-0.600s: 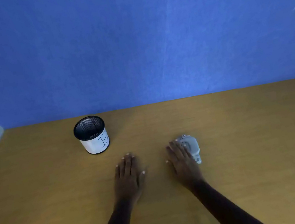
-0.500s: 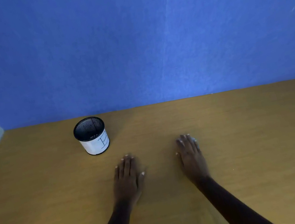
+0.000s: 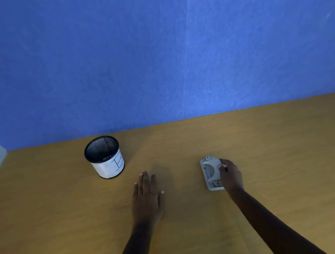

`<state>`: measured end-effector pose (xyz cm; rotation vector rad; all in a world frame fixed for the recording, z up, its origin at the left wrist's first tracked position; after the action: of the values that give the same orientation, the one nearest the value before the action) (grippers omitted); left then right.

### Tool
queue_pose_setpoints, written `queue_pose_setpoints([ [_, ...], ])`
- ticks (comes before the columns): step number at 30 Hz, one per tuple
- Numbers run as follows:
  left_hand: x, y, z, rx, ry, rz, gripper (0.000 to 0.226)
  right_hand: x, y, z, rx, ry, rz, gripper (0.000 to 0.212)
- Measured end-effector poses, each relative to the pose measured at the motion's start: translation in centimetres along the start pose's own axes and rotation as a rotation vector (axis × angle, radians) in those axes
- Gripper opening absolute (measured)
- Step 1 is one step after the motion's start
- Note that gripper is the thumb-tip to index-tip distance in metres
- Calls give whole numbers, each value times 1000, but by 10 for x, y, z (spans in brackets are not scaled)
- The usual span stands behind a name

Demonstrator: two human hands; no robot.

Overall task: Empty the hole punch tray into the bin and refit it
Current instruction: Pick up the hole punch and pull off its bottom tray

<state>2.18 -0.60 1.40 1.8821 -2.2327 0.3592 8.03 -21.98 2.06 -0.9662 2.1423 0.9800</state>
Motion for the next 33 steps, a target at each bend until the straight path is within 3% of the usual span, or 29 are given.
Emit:
queue_pose_setpoints([
  [5, 12, -15, -10, 102, 77, 115, 51, -12, 3, -6, -290, -419, 318, 28],
  [8, 18, -24, -12, 77, 517, 25, 46, -20, 17, -6, -573, -559, 480, 26],
  [12, 32, -32, -25, 22, 1205, -186, 34, -23, 33, 1, -898, -573, 636, 34],
  [15, 35, -30, -32, -42, 1373, -195, 23, -26, 43, 3, -1030, -690, 663, 40],
  [21, 36, -26, -42, 8, 1521, -306, 15, -33, 52, 3, -1106, -691, 573, 33],
  [28, 43, -31, -56, 117, 1663, -574, 14, -32, 56, 0, -1076, -820, 624, 64],
  [33, 47, -34, -63, 92, 1765, -617, 31, -32, 57, -1, -989, -853, 595, 36],
])
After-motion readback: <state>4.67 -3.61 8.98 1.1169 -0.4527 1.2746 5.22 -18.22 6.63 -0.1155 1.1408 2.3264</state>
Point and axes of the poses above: each hand's wrist, its own y-axis away from the middle knuckle, its own z-axis out of the palm, x = y × z, the point moved 1 cm from there along -y, towards the middle knuckle, and after that the axes turned 11 degrees about z, right-handed, at the moved point
